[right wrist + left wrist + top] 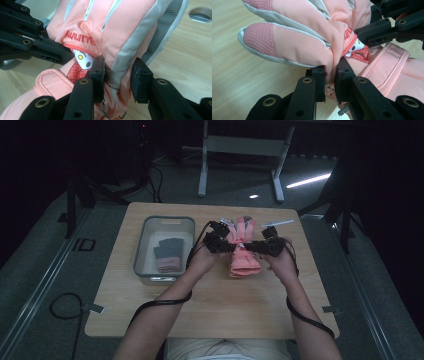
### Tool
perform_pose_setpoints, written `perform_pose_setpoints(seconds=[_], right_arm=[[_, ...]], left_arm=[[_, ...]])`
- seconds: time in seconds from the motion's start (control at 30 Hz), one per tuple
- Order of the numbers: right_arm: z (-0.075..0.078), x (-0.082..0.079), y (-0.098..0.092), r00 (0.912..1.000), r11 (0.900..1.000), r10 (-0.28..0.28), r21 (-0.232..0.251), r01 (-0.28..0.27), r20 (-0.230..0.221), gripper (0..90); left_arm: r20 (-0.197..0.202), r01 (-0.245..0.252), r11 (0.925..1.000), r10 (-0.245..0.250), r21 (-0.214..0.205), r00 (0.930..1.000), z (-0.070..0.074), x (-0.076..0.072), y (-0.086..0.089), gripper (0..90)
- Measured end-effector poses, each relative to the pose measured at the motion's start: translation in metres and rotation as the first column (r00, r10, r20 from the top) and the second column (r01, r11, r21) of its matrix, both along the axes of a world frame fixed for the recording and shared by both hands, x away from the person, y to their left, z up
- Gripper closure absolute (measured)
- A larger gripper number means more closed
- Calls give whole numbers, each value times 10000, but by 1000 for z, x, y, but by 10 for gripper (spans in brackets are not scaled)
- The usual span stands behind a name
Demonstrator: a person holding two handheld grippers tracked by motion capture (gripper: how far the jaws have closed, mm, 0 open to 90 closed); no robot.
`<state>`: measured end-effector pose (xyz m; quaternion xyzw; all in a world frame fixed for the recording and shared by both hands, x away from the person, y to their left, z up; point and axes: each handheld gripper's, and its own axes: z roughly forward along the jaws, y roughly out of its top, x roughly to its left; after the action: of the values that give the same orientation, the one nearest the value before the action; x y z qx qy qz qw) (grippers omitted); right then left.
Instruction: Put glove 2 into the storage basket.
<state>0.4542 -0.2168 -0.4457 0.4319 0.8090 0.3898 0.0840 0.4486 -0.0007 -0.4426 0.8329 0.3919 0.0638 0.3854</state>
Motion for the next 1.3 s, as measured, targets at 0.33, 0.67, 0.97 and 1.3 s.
perform_pose_setpoints(seconds=[0.33, 0.67, 0.97, 1.3], right_arm=[[28, 4, 37, 9980, 9987, 519, -2, -519, 349, 671], [43, 7, 79, 9933, 9940, 1059, 212, -1070, 474, 671], [52, 13, 120, 9869, 9878, 1544, 139, -1552, 470, 671], [59, 25, 181, 9738, 9745, 2239, -212, -2232, 385, 671]], left_arm=[[357, -532, 9983, 524, 217, 9980, 28, -7, 34, 802], [494, -1091, 9927, 1065, 520, 9931, 48, -16, 76, 802], [565, -1633, 9852, 1603, 527, 9855, 56, -20, 114, 802], [562, -2612, 9646, 2589, 378, 9643, 55, -25, 168, 802]])
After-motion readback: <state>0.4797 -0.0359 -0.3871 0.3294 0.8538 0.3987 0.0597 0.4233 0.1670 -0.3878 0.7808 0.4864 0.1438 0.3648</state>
